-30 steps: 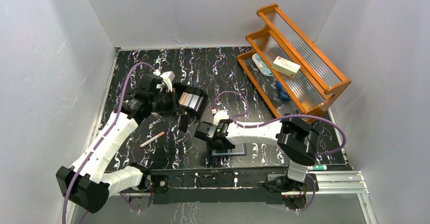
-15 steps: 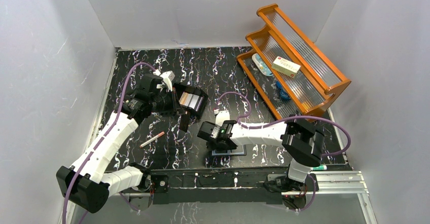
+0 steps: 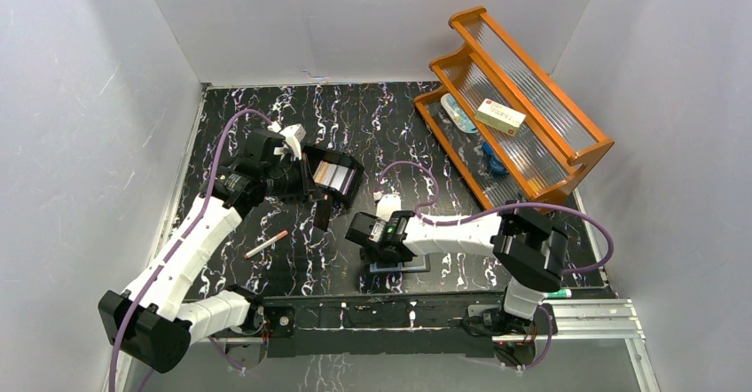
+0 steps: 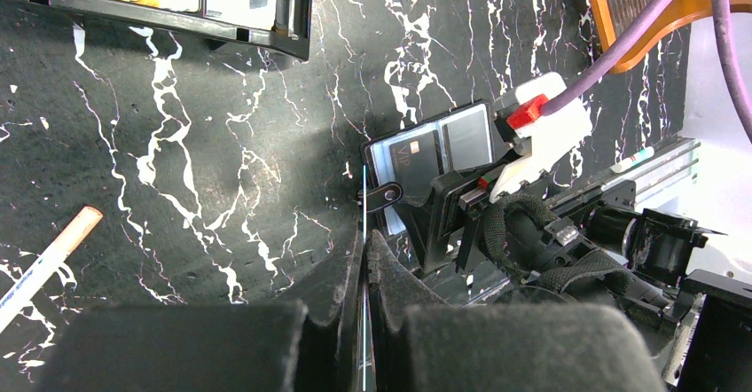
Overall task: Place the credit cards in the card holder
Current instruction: Turn over the card slot in the card holder.
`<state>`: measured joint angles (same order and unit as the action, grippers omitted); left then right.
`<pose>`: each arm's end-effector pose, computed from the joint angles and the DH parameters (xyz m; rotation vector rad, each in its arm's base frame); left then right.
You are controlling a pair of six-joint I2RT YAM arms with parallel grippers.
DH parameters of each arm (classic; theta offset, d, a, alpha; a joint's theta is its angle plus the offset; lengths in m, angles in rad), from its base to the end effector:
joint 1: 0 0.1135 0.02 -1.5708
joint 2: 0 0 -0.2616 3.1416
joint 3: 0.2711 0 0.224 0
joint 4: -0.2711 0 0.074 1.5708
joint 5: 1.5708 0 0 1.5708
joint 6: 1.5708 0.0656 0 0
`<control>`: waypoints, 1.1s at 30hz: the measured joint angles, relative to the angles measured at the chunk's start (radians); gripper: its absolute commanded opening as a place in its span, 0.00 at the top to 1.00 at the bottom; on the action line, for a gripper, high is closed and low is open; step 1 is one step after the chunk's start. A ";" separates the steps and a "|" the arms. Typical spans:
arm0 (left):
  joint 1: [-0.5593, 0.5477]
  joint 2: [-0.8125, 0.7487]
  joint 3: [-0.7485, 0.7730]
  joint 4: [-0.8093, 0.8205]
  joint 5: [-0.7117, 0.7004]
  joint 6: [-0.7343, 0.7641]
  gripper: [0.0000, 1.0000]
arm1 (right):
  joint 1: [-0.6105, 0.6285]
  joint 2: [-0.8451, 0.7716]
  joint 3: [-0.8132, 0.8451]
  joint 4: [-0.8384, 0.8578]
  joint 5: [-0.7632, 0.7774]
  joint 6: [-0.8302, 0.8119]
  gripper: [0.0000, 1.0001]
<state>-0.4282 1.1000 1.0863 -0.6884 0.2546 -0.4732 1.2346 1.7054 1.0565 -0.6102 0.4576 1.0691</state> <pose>0.1959 -0.1076 0.3149 0.0870 2.3611 -0.7483 0.1277 0.2775 0.1637 -0.1200 2.5969 0.1268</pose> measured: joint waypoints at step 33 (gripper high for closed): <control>-0.007 -0.033 -0.301 0.208 0.167 -0.174 1.00 | -0.172 -0.338 -0.497 0.679 -0.388 0.006 0.50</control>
<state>-0.4355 1.0672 0.7849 -0.4801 0.4217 -0.6468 1.0626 1.3678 0.5594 0.0692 0.0700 1.0756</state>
